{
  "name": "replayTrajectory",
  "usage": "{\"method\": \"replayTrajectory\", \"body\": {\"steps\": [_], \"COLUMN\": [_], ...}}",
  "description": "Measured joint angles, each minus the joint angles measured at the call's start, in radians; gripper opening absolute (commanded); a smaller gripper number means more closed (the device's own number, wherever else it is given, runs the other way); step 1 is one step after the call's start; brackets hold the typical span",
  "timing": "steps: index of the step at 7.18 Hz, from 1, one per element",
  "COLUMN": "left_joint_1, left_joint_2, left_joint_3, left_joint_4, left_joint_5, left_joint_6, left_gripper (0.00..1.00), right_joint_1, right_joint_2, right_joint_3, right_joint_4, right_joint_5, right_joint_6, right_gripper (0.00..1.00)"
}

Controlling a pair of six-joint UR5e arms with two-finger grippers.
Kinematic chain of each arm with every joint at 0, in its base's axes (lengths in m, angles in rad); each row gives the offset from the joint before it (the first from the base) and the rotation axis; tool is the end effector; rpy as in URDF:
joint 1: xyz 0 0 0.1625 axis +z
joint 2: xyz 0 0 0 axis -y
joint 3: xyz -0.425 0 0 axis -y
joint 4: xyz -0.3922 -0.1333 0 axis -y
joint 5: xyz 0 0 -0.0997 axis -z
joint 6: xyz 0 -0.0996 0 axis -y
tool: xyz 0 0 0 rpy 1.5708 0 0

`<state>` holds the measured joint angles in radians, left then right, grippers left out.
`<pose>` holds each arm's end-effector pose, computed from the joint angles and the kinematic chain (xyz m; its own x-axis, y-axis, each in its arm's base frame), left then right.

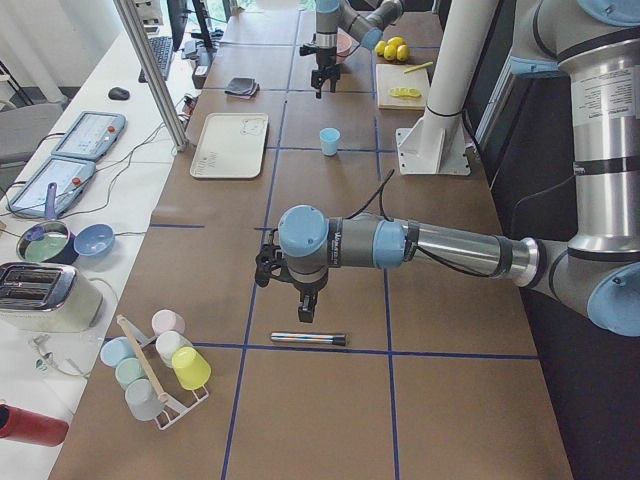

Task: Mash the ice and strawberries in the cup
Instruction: 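Drop the ice cube into the cup and move the right gripper back to the bowl, then grasp a third ice cube from the pink bowl with the right gripper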

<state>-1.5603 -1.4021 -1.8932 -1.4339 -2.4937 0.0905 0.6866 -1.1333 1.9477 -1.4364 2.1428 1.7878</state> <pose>-0.0495 -0.4175 0.5798 0.5999 0.1100 -0.7925 -0.0650 0.9939 0.0888 -0.3947 -0.4261 0.2300 0.3986 0.5607 0.7257 -0.2853 0.8279 -0.4830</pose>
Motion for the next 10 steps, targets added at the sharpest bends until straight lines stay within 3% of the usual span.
{"method": "replayTrajectory", "body": {"steps": [2, 5, 8, 10], "left_joint_1": [0.0, 0.0, 0.0, 0.0], "left_joint_2": [0.0, 0.001, 0.002, 0.002], "left_joint_3": [0.0, 0.001, 0.001, 0.001], "left_joint_4": [0.001, 0.001, 0.001, 0.001], "left_joint_5": [0.0, -0.001, -0.002, -0.002], "left_joint_6": [0.0, 0.0, 0.0, 0.0], "left_gripper": [1.0, 1.0, 1.0, 1.0], "right_joint_1": [0.119, 0.307, 0.397, 0.403], "right_joint_2": [-0.202, -0.484, -0.62, -0.651], "right_joint_3": [0.078, 0.104, 0.062, -0.036], "right_joint_4": [-0.002, 0.006, 0.022, 0.111], "right_joint_5": [0.067, 0.119, 0.048, 0.011], "right_joint_6": [-0.204, -0.706, -0.946, -1.104], "right_gripper": [0.99, 0.99, 0.99, 0.99]}}
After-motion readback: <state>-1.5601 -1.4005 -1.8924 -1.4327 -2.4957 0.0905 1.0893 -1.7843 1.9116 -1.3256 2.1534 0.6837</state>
